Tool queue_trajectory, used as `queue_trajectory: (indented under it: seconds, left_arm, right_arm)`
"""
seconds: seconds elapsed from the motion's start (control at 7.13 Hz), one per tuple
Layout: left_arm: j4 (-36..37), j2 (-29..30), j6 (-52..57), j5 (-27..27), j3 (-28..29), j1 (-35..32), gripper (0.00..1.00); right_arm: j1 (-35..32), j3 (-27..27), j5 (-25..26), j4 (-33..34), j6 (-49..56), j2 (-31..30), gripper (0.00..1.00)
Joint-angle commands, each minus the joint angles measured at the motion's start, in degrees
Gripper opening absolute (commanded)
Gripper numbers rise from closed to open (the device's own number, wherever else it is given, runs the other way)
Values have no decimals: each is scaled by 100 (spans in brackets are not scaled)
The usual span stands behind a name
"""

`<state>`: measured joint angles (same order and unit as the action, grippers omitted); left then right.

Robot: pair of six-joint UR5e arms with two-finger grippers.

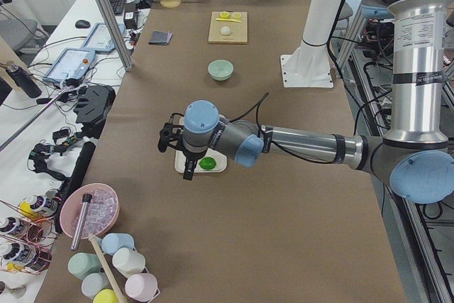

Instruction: Put spoon and bun in bowl

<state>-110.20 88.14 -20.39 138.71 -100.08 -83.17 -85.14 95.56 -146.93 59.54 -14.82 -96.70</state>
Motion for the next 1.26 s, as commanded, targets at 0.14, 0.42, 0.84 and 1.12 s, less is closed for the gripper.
queue_trajectory:
  seconds: [0.14,0.42,0.84,1.12]
  left_arm:
    - [16,861,-1963,-973,85,1657,97]
    - [-19,1220,-2545,-1100,436,2276,95]
    - [-115,1608,-2962,-1698,962,3034,88]
    - [-657,1609,-2971,-1707,1471,3069,80]
  right_arm:
    - [1023,172,567,-198,-1590,712,99]
    - [1620,322,970,-180,-2189,1028,98]
    - [2412,516,1629,-171,-3043,1354,98]
    - [2511,498,1720,-66,-3053,1487,98]
